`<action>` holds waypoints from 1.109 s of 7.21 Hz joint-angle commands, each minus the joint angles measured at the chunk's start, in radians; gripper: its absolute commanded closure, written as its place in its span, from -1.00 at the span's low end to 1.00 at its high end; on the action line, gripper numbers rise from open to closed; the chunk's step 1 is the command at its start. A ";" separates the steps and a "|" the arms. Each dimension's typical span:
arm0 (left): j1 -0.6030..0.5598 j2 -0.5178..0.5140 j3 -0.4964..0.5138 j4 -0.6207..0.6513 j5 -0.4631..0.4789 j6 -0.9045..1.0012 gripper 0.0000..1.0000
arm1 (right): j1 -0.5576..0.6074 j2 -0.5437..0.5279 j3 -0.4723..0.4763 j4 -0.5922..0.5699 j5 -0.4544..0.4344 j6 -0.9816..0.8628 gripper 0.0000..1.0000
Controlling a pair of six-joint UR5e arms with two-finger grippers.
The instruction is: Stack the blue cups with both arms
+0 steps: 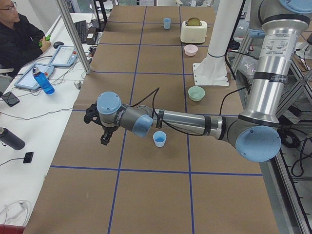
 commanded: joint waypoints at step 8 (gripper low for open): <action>0.298 0.372 -0.084 -0.607 0.133 -0.503 -0.97 | -0.009 -0.348 0.252 0.094 0.026 0.060 -1.00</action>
